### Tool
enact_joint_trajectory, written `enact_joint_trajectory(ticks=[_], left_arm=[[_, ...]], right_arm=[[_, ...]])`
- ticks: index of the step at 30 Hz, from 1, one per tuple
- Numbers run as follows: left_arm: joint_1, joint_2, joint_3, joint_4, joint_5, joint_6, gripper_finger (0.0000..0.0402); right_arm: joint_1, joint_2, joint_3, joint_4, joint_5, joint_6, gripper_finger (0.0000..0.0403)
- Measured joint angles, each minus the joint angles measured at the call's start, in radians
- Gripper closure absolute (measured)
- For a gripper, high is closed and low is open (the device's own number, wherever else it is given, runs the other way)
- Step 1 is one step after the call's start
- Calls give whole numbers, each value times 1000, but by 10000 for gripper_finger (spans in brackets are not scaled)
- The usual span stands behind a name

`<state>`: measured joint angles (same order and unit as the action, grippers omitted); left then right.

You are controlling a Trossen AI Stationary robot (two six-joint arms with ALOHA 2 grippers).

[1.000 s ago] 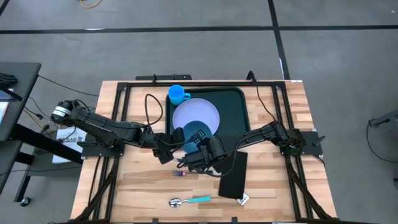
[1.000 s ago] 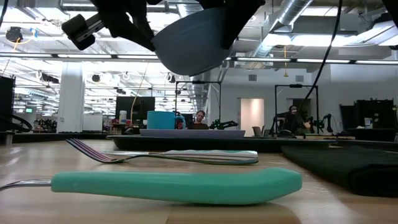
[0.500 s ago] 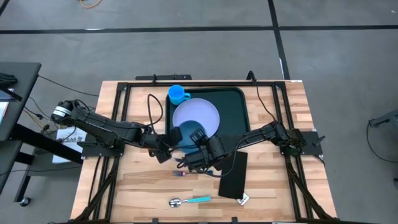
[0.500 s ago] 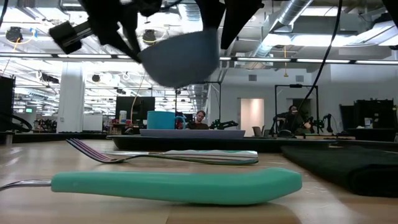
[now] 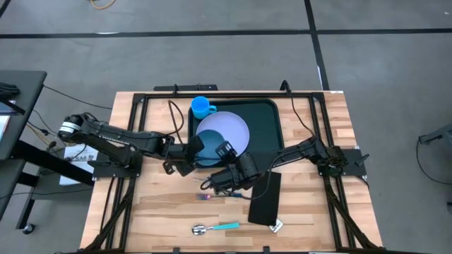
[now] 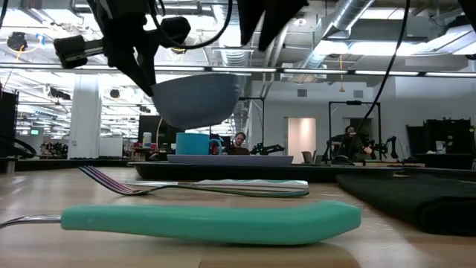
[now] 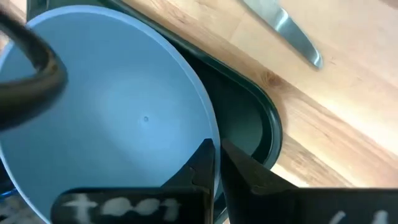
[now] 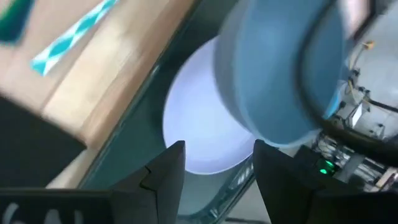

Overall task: Set up tray
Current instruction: Put the light blue bowl on the white plate

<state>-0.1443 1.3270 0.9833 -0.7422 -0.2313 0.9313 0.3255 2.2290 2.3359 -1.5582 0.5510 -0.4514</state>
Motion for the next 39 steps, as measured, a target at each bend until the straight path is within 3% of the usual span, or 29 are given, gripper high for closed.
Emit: enact_joint_trajectory(ticks=[5,11,18,24,27,29,33,35,39], left_arm=[[49,0,0,-4,15,88,401],[116,-1,10,-8,104,138,401],[193,-1,89,-9,248,200,401],[245,-1,145,-12,312,231,401],[257,-1,155,-12,332,231,401],[259,-1,156,-12,340,231,401],[259,-1,156,-14,359,229,401],[259,-1,156,-19,360,228,401],[258,-1,156,-50,361,205,401]], right_arm=[[-31,-131,2,31,-51,156,213],[-130,-351,-2,79,-308,361,209],[-160,-523,-1,265,-250,373,211],[-190,-563,-1,361,-104,403,209],[-243,-563,-2,467,-91,402,211],[-288,-555,-1,540,-167,381,211],[-368,-491,-1,675,-498,364,209],[-393,-439,-2,711,-616,364,209],[-443,-360,-3,695,-625,365,211]])
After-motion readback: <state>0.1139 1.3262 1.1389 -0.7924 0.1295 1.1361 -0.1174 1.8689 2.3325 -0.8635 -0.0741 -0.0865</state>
